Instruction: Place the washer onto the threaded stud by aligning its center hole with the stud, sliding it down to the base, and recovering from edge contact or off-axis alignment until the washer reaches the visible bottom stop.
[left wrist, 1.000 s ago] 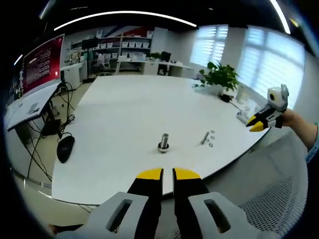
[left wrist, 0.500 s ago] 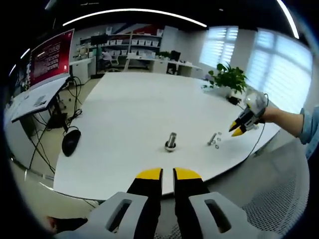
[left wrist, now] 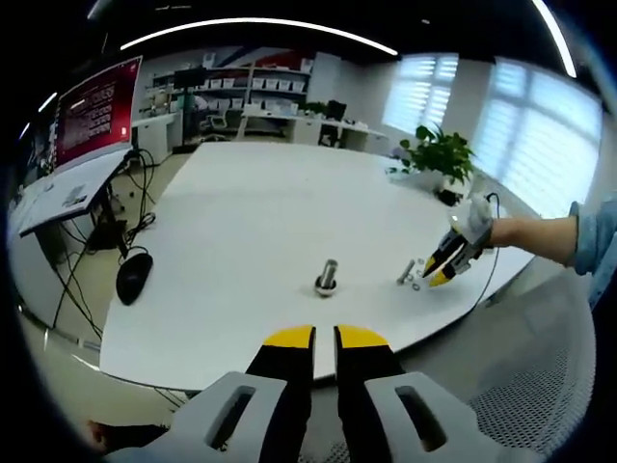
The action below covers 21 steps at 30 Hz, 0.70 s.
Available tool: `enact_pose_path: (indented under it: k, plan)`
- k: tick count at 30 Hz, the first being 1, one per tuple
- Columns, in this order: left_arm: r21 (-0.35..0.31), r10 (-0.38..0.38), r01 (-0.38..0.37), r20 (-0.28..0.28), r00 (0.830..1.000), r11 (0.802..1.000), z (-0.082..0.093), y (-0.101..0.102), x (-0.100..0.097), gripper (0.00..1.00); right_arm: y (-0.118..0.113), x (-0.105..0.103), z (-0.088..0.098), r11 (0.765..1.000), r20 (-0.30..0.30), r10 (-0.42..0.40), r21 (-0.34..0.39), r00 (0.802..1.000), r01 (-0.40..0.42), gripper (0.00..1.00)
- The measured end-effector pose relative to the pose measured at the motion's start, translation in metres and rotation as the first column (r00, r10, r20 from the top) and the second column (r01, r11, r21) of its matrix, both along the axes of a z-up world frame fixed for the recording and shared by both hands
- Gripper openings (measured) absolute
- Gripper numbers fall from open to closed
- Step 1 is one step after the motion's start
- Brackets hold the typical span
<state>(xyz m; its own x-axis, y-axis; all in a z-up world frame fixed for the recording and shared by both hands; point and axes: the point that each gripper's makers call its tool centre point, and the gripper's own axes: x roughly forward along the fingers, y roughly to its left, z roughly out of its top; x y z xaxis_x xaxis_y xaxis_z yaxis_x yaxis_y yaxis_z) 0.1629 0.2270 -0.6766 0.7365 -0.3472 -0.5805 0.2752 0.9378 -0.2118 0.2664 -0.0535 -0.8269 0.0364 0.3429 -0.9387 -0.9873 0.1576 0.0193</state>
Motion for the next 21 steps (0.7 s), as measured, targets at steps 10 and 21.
enact_pose_path:
  k: [10,21]
  plan:
    - [0.002,-0.030,0.030,-0.005,1.000,1.000,-0.003,0.001,0.000,0.05,0.012,0.006,-0.004,1.000,0.009,-0.027,-0.014,1.000,0.027,0.18]
    - [-0.003,-0.037,0.037,0.002,0.999,0.999,-0.002,0.001,0.000,0.05,0.012,0.006,-0.010,0.998,-0.005,-0.037,-0.041,0.999,0.037,0.18]
